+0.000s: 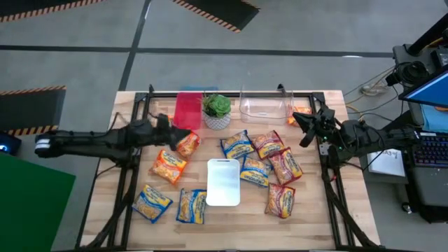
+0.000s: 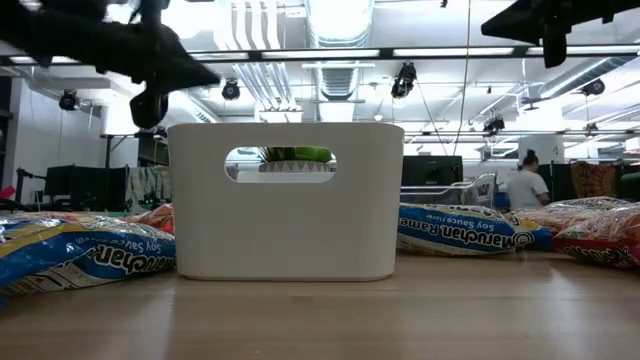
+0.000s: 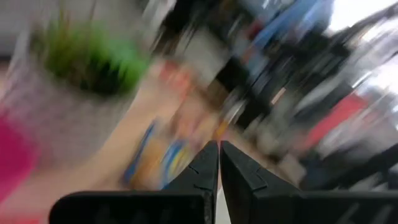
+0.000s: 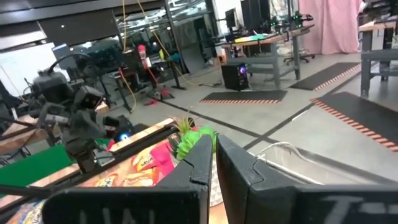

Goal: Sort Maruchan noodles
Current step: Put the orange noodle pack into the white bin

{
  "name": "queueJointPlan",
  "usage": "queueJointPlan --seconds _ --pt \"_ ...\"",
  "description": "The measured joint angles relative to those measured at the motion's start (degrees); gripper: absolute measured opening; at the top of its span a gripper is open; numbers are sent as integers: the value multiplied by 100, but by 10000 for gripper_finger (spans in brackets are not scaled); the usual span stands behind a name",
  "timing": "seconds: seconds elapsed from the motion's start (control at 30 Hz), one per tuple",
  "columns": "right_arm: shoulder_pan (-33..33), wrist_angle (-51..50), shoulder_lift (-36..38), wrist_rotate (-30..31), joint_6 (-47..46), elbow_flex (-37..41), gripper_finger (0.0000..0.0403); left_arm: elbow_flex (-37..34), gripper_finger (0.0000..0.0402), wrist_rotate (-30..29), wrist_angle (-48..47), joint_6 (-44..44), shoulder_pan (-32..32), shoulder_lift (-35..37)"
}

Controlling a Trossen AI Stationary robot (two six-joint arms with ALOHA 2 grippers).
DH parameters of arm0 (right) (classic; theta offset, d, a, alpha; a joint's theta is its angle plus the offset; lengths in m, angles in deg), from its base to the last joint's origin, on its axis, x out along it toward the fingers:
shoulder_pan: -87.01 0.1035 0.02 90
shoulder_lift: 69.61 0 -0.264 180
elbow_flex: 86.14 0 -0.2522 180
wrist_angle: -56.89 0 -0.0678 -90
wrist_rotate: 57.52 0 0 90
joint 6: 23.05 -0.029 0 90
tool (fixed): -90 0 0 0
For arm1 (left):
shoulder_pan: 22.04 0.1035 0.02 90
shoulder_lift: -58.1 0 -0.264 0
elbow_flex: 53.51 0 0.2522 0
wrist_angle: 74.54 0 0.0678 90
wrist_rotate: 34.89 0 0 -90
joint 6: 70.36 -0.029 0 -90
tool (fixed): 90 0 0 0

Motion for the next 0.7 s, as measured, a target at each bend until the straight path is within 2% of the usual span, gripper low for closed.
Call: queueJointPlan --seconds 0.13,0.3,0.53,0.7 --pt "0 -1 4 26 49 10 13 947 0 -20 -2252 408 -306 -829" --pt "0 2 4 51 49 -5 13 1744 0 -33 -3870 869 -736 -1977" --pt "0 0 4 52 37 -1 13 2383 3 -54 -4380 784 -852 -3368" --pt "0 0 4 51 29 -1 13 2698 40 -62 -4503 642 -850 -4100"
